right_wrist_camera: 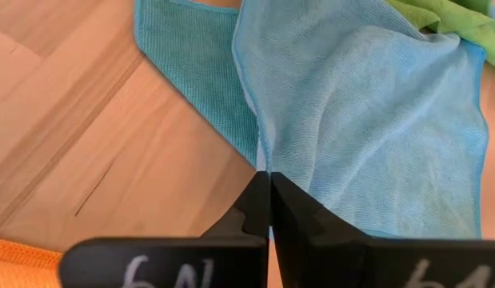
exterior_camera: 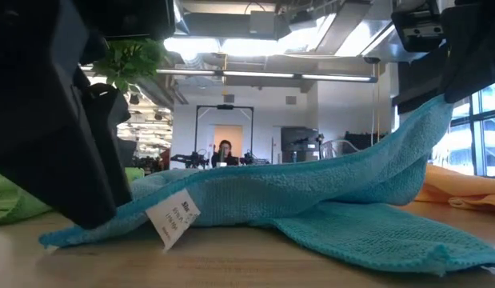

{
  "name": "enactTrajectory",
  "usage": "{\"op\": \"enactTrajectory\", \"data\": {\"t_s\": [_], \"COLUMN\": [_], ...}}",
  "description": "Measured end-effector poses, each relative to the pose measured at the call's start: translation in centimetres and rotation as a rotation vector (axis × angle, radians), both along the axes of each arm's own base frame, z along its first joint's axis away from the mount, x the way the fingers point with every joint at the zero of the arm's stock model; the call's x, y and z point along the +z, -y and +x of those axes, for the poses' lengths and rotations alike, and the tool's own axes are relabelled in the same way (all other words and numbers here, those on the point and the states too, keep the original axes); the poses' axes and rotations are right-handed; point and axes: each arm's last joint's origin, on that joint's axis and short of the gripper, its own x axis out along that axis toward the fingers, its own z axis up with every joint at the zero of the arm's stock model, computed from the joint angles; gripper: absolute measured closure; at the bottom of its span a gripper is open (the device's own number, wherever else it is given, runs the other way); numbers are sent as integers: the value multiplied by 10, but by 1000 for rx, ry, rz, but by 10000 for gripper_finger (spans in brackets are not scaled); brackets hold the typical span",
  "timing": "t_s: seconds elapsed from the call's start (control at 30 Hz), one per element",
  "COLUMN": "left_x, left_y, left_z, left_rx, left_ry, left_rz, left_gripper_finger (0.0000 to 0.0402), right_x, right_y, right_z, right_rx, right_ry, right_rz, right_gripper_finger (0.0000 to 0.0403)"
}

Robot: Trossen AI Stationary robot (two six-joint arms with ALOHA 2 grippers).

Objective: Fold microfiber towels
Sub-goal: Fold the right light blue microfiber towel

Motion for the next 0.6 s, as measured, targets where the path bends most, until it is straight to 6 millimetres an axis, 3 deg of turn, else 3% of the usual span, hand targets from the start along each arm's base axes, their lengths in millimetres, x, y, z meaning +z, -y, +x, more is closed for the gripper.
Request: {"op": "enactTrajectory", "data": {"t_s": [0.3, 0.6], "left_x": [-3, -9], "left_y": [0, 2], "left_z": [-3, 0], "left_rx": [50, 82], "left_ry": [-28, -21], "left_rz": [-17, -52], "left_gripper_finger": [244, 369], "right_x": [-1, -1], "right_y": [2, 2], "right_z": [-2, -2], "right_rx": [-15, -16], "right_ry": [-23, -23], "right_rz": [-7, -7], "right_gripper_finger": [397, 397]}}
